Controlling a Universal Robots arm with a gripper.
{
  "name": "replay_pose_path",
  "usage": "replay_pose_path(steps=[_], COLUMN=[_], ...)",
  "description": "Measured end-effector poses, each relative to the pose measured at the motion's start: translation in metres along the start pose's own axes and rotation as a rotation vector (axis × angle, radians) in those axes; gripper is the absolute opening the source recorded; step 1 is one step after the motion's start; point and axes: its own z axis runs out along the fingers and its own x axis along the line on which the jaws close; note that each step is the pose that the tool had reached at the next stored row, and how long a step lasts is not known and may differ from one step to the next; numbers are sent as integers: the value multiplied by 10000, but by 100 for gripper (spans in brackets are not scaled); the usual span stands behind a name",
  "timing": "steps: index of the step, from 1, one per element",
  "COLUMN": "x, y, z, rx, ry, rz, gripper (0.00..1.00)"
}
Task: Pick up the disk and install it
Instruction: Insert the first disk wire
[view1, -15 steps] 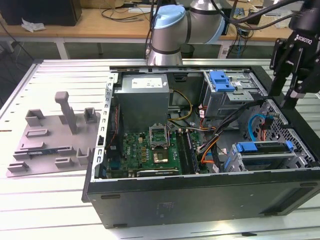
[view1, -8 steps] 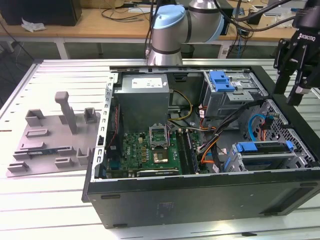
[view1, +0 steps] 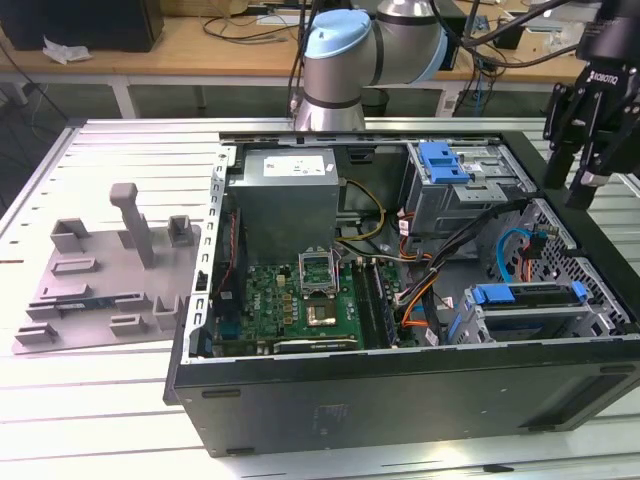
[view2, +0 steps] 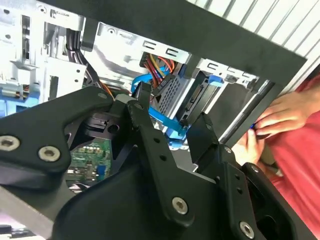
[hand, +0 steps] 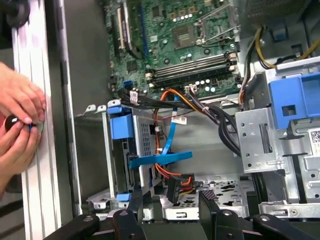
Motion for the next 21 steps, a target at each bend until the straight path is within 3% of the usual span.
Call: replay_pose_path(steps=[2,4,10,11,16,19,21], x=[-9,-14,-16,-16,-25,-32,-33], y=[-2,-4,-5,-5,-6,-7,-8], z=[25,43,46,48,74,98,116], rx=[-133,-206,-228,-218,84,123,120], ry=[-24,-36,-39,-43,-71,-56,31], rz=[407,634,704,706,803,854,933], gripper=[56,56,56,56,56,56,56])
